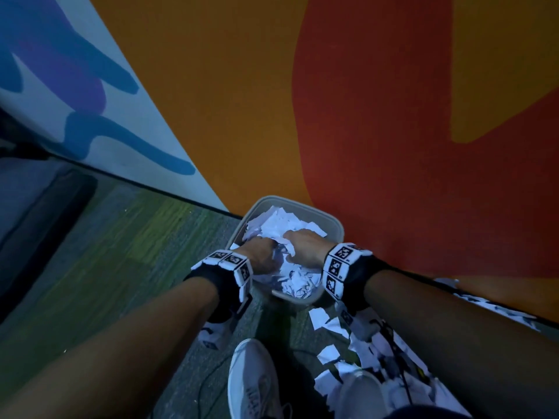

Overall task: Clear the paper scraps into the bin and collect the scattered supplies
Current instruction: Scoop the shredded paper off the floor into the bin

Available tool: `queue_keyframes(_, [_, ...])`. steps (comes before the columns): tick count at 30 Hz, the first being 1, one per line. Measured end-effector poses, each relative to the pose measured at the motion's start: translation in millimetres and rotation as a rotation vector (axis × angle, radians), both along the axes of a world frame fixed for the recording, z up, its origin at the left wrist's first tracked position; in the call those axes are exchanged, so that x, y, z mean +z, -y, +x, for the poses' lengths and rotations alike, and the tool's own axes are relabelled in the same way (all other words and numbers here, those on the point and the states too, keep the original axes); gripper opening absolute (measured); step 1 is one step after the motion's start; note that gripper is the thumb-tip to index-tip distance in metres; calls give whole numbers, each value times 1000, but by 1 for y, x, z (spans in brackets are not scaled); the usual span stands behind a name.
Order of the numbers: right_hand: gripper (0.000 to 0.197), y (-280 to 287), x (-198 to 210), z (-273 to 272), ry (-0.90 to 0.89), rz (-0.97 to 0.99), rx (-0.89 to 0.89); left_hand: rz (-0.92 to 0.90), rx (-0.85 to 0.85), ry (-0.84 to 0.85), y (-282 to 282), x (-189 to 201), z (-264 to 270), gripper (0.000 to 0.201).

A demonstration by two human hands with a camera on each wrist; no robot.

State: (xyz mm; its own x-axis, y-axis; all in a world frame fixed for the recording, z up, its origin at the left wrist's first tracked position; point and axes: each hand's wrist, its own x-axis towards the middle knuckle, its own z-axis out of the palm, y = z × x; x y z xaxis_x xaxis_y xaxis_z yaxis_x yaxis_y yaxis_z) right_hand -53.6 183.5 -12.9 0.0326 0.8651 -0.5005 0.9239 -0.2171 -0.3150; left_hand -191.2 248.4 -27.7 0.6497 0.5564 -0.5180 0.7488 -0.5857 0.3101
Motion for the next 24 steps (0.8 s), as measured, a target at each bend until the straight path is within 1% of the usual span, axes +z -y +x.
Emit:
queue_keyframes(3, [44, -7, -11, -1, 13, -89, 29, -88, 10, -107, -8, -11, 5, 37])
queue_keyframes(4, [45, -9, -14, -2, 5, -100, 29, -84, -3, -141, -8, -13, 5, 39])
queue_keyframes(8, [49, -10, -21, 0, 7, -139, 29, -63, -21, -180, -6, -15, 10, 44])
queue_keyframes(10, [55, -9, -18, 3, -21, -159, 14, -58, -13, -145, -4, -10, 9, 43])
queue_keyframes(12, [58, -6, -7, 6, -53, -130, 0, -56, 8, -77, -2, 1, 7, 44])
queue_keyframes(14, [54, -3, 7, 9, -113, -68, -33, -65, 44, -15, -3, 14, 2, 48])
queue_keyframes(16, [48, -1, 21, 11, -229, -11, -91, -83, 74, 37, -4, 27, -4, 56])
queue_keyframes(17, [48, 1, 29, 12, -296, 5, -124, -102, 105, 53, -4, 34, -7, 60])
queue_keyframes(18, [55, 2, 35, 15, -350, 8, -153, -126, 142, 82, -4, 41, -11, 63])
queue_keyframes(19, [66, 2, 42, 18, -371, 6, -164, -142, 176, 101, -4, 47, -14, 65])
queue_keyframes(21, [89, 4, 54, 25, -320, 6, -153, -158, 230, 145, -2, 65, -21, 67])
queue_keyframes(22, [93, 5, 59, 29, -297, 13, -143, -158, 243, 175, -1, 73, -24, 66])
queue_keyframes(24, [96, 8, 67, 33, -286, 23, -123, -122, 255, 217, 3, 92, -30, 61])
